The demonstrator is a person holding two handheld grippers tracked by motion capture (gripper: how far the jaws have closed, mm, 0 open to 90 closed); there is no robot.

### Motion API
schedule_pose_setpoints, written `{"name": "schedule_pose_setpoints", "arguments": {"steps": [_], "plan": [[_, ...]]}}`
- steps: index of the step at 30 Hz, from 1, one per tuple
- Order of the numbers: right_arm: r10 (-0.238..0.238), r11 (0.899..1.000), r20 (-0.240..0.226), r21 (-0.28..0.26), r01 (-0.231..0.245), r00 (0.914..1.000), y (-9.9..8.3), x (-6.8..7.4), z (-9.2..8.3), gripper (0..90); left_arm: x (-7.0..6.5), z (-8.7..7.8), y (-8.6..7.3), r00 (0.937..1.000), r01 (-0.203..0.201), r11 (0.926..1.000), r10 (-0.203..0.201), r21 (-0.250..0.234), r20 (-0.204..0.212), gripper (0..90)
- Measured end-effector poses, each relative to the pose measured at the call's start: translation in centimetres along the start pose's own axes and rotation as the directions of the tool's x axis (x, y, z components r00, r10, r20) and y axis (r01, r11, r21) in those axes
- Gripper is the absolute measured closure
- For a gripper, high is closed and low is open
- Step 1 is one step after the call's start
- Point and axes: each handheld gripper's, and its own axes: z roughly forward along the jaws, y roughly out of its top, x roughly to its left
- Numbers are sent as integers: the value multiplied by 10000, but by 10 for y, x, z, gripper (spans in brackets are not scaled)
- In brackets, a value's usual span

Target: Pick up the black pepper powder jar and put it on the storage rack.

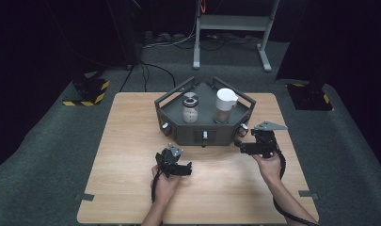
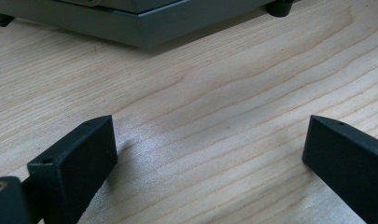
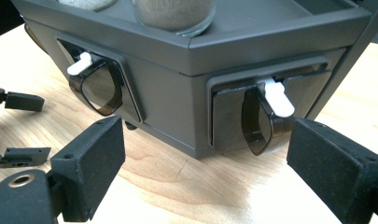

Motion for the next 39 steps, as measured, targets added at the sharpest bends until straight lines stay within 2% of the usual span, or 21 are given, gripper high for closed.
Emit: {"name": "schedule_pose_setpoints", "arguments": {"steps": [25,39], "plan": [[218,9992,83,347,-221,9997,-19,1,6,112,0,0,0,10000,-4,10000,4,-5,2,31],[192,9978,87,631,-197,9998,-29,3,11,112,0,0,0,10000,-7,10000,7,-5,3,31]]}}
